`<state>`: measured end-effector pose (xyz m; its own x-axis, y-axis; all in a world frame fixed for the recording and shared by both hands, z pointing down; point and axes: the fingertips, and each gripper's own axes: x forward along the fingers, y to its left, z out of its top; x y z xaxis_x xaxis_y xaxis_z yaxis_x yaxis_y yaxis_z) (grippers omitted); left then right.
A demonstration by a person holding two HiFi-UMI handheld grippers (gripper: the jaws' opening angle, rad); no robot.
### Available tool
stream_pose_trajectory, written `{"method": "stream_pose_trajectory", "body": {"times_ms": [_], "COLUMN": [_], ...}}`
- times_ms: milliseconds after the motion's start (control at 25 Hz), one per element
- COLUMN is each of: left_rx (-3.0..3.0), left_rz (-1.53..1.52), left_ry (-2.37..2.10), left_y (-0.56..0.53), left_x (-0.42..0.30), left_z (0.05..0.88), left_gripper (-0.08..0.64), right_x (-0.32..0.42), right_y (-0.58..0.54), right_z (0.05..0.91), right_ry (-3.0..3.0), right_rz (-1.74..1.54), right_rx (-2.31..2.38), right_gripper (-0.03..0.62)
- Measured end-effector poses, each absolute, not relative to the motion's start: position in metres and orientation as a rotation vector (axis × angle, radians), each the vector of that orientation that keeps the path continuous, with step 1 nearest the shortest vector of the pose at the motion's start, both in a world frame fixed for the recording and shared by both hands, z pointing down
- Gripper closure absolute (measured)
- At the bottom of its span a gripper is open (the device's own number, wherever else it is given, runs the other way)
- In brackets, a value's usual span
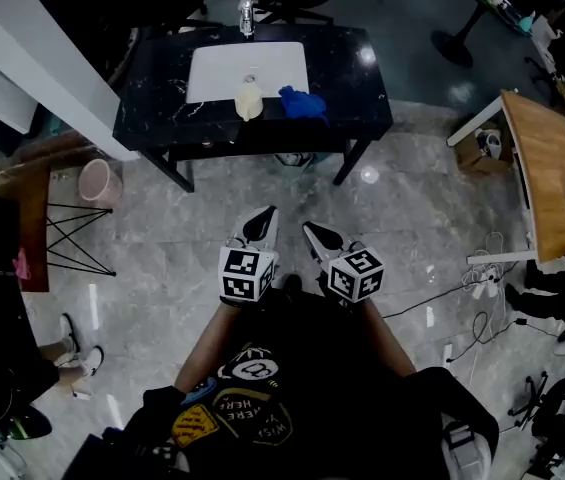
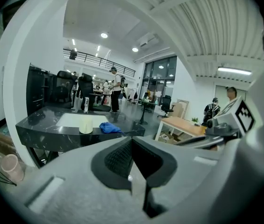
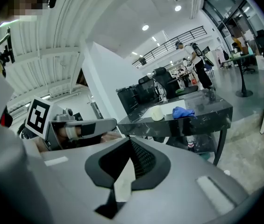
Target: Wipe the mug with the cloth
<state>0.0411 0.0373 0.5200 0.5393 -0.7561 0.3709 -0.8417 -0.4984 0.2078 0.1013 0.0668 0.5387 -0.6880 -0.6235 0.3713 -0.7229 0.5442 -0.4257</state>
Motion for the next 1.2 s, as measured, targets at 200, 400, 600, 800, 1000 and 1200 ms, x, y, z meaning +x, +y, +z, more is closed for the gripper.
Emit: {"method": "stream_pose_trajectory", "body": {"times_ms": [200,400,600,800,1000,1200], "left_rx": [2.381,2.345,2.391,2.349,2.239,2.159], "left_rz": [0.33,0.296,0.361,0.472,0.465,0.528], "left_ry": [-1.333,-1.217,-1.196,-1.276,-1.302,-1.271], "left_y": [-0.05,-0.142,-0.227,-0.282,-0.307,-0.338], "left_x": [0.007,-0.019,-0.046,-0.08,-0.091,-0.08], "left_z": [0.538,0.552,0.562,0.584,0.6,0.633], "left_gripper": [0.555,0.555,0.555,0.554,0.452,0.413], "right_x": [0.095,0.093,0.096,0.115,0.123,0.1], "right_y": [-0.016,-0.122,-0.238,-0.329,-0.373,-0.372], "right_z": [0.559,0.575,0.613,0.68,0.711,0.728], "right_ry": [-2.555,-2.47,-2.357,-2.082,-1.998,-1.985], "right_rz": [0.86,0.907,0.905,0.773,0.63,0.632], "right_rx": [1.197,1.312,1.478,1.603,1.541,1.374], "right_gripper": [0.589,0.589,0.566,0.323,0.215,0.328]}}
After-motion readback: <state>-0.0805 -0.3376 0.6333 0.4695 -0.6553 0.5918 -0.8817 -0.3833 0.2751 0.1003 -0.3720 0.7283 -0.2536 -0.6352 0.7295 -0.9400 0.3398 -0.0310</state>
